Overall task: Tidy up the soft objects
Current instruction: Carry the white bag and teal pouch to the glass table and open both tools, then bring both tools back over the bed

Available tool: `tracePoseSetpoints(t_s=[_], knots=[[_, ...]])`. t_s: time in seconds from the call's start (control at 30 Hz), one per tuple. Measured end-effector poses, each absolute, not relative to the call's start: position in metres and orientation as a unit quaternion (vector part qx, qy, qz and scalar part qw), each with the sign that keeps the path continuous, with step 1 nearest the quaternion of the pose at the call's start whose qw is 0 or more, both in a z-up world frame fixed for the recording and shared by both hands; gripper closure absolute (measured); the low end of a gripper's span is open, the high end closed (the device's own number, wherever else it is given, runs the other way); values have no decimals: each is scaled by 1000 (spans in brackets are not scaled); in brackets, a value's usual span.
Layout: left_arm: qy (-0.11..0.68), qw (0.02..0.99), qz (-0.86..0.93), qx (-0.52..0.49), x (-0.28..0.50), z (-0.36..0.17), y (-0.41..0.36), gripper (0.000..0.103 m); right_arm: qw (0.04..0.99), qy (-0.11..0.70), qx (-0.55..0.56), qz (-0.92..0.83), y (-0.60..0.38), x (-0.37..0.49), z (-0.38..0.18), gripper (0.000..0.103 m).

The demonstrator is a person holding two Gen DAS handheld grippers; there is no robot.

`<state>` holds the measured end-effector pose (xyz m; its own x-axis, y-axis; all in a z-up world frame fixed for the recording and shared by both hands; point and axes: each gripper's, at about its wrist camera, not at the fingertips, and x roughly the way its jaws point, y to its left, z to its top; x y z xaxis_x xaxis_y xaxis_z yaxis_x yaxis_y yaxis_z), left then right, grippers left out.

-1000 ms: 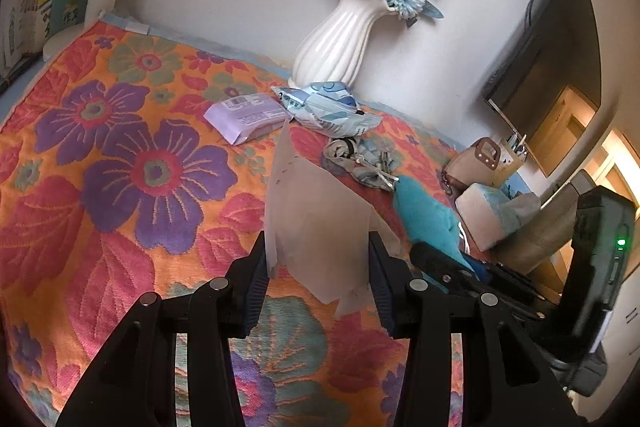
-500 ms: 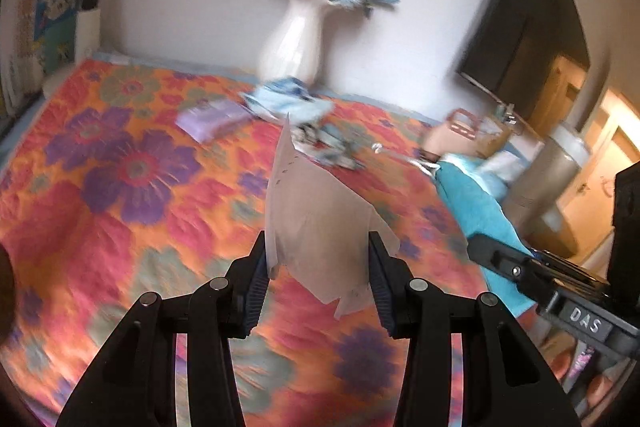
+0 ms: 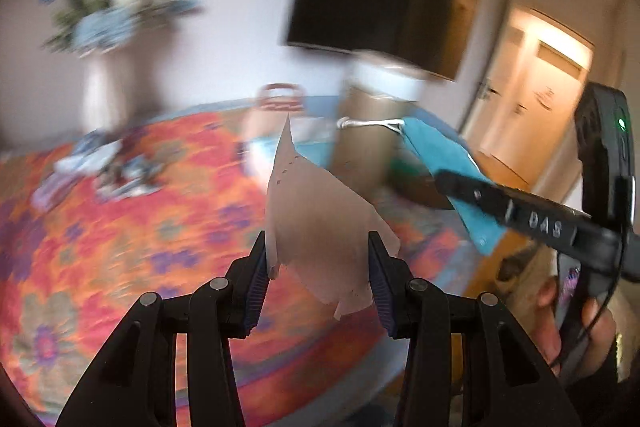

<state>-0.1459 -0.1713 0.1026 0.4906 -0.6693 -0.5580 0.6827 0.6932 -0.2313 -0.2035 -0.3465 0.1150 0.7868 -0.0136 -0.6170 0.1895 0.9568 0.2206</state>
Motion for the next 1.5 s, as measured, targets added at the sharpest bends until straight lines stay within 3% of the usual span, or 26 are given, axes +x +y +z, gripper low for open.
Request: tracePoseSetpoints(t_s=[0.33, 0.7, 0.8, 0.87, 0.9, 0.93, 1.0, 1.13, 1.5], knots=[[291, 836, -463, 39, -154, 137, -315, 61, 939, 257, 172, -152, -471, -224, 155, 78], [287, 869, -388, 107, -119, 107, -425, 60, 905, 371, 197, -63, -588, -107, 127, 78], [281, 878, -369, 121, -113, 95, -439, 53, 892, 404, 193, -60, -600, -79, 115, 77], [276, 879, -367, 126, -112, 89, -444, 51, 883, 424, 195, -48, -604, -66, 105, 66], [277, 879, -366, 132, -118, 88, -445, 34, 880, 431, 194, -45, -606, -63, 102, 51], [276, 878, -365, 137, -122, 87, -444, 21, 875, 443, 189, -48, -607, -59, 97, 42], [264, 877, -372, 152, -130, 86, -444, 14, 866, 464, 176, -58, -607, -55, 92, 42], [230, 880, -371, 187, -150, 86, -446, 12, 858, 480, 168, -76, -615, -66, 91, 41], [165, 889, -376, 202, -200, 93, -413, 11, 884, 405, 209, -102, -625, -148, 134, 33]])
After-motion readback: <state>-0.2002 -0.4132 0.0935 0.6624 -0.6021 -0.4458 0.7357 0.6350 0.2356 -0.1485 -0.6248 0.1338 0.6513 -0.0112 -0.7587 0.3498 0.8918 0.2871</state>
